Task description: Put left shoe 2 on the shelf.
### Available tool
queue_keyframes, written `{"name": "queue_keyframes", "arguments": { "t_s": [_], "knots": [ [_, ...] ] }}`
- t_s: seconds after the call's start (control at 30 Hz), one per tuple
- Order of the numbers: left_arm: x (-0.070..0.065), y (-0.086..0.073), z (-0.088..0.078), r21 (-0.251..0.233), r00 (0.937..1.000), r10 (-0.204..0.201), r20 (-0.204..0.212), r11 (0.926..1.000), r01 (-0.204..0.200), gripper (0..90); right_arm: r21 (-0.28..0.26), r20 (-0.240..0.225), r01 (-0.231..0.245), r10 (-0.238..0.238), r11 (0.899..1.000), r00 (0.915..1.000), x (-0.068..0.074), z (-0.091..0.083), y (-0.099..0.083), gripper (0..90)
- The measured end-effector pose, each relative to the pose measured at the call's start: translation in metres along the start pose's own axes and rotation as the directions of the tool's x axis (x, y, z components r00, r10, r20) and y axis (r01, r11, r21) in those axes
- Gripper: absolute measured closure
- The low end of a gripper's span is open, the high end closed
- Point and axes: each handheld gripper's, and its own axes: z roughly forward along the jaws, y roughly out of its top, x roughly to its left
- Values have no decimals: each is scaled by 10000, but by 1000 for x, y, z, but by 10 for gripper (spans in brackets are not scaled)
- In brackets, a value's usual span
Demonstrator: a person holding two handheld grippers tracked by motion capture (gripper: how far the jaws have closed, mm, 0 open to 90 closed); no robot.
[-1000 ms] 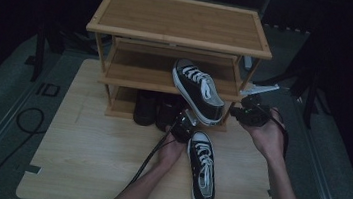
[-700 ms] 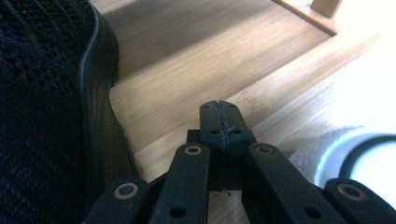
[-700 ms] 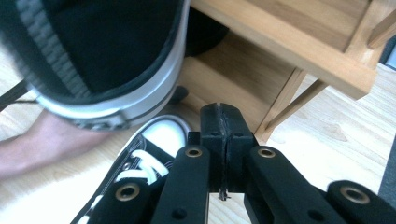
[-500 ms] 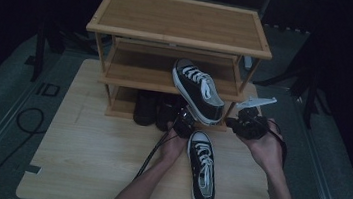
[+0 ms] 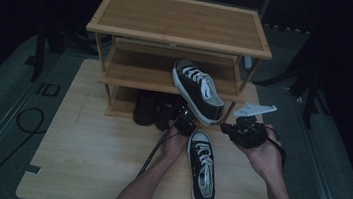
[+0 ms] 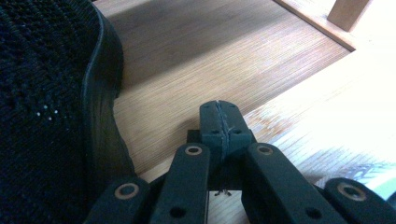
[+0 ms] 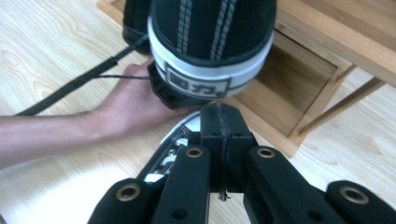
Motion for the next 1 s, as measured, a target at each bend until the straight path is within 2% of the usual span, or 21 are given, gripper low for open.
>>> {"name": "queue_keyframes", "arguments": {
  "t_s": [0.1,0.4,0.43,0.53,0.77,1.0],
  "knots": [
    [-2,1,0,47,10000,-55,-29,10000,55,900,-57,-146,-23,23,10000,9999,2,0,2,897],
    [-3,2,1,104,9999,-91,-71,9999,92,900,-117,-168,55,-57,9999,9998,5,1,5,899],
    [-6,2,3,-182,9992,-408,1,9990,408,900,-109,-196,65,-67,9999,9998,6,1,5,899],
    [-5,3,2,12,9997,-139,-210,9999,139,900,-158,-311,98,-103,9998,9995,7,2,7,899],
    [-5,3,2,22,9998,-134,-121,9999,135,900,-345,-534,117,-136,9993,9985,9,5,13,900],
    [-5,4,2,87,9999,-41,-166,10000,42,900,-479,-527,148,-174,9987,9985,9,7,20,900]
  ]
}}
